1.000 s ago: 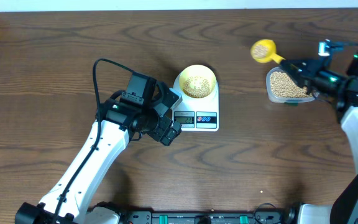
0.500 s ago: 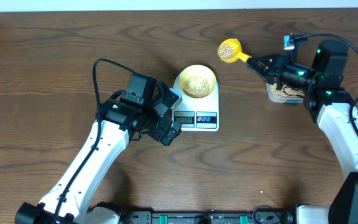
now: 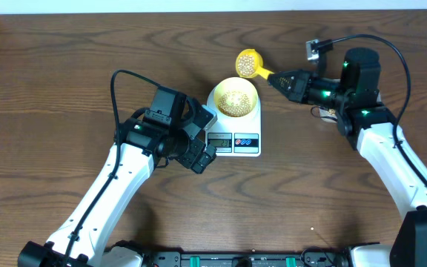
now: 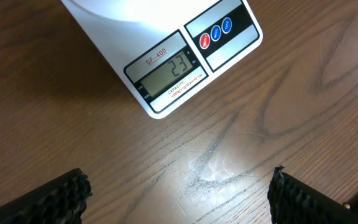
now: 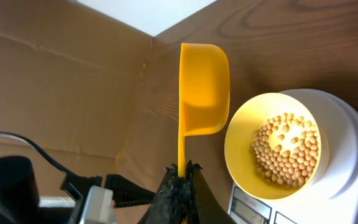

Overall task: Scoop item into bowl and weigh 50g on scale
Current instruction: 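Lift the filled scoop and carry it left over the yellow bowl, then tilt the scoop over the yellow bowl to pour soybeans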

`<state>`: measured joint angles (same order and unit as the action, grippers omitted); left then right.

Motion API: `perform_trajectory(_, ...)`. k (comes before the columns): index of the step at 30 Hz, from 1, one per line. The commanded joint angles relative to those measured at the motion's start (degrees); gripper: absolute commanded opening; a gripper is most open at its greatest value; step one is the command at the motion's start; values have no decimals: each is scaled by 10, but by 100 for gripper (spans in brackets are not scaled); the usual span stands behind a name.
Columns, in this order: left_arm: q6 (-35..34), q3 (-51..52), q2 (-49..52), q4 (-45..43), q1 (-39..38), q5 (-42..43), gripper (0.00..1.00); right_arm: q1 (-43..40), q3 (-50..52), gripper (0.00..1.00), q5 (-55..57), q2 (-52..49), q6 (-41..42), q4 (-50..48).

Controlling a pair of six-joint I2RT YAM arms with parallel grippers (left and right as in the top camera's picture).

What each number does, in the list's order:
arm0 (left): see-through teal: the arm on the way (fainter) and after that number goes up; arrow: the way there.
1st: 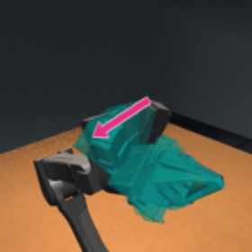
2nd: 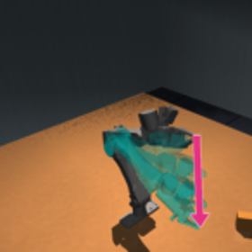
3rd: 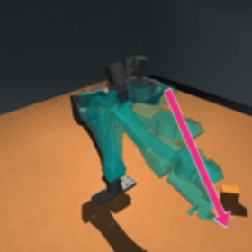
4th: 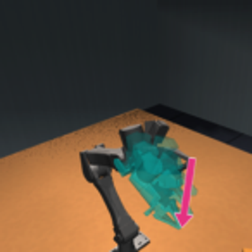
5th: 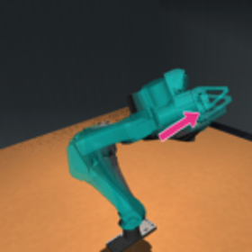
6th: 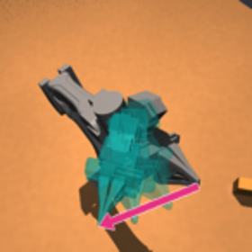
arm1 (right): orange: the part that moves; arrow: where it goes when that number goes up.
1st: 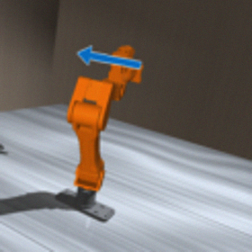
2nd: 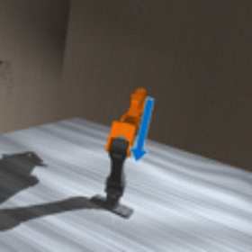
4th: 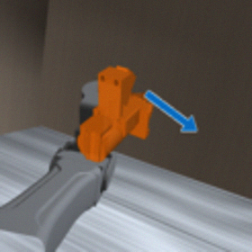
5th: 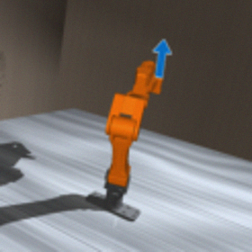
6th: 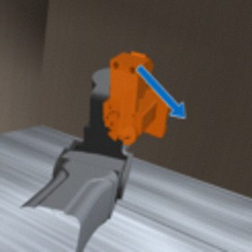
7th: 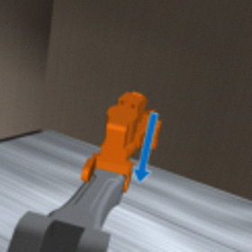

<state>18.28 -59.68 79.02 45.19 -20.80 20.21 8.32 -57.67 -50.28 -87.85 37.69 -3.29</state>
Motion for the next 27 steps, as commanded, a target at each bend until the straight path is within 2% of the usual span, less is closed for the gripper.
perform_trajectory(1, 10, 1, -2, 2, -1, -4, 94, 13, -3, 1, 20, -3, -42, -1)
perform_trajectory(4, 10, 1, -2, 2, -1, -4, 94, 18, -3, 1, 39, -3, -47, -1)
perform_trajectory(9, 10, 1, -2, 2, -1, -4, 94, 31, -3, 1, 49, -3, -117, -1)
perform_trajectory(16, 10, 1, -2, 2, -1, -4, 94, 54, -3, 1, 113, -3, -170, 33)
perform_trajectory(22, 10, 1, -2, 2, -1, -4, 94, 61, -3, 1, 114, -3, -243, 66)
perform_trajectory(27, 10, 1, -2, 2, -1, -4, 94, 61, -3, 1, 115, -3, -273, 74)
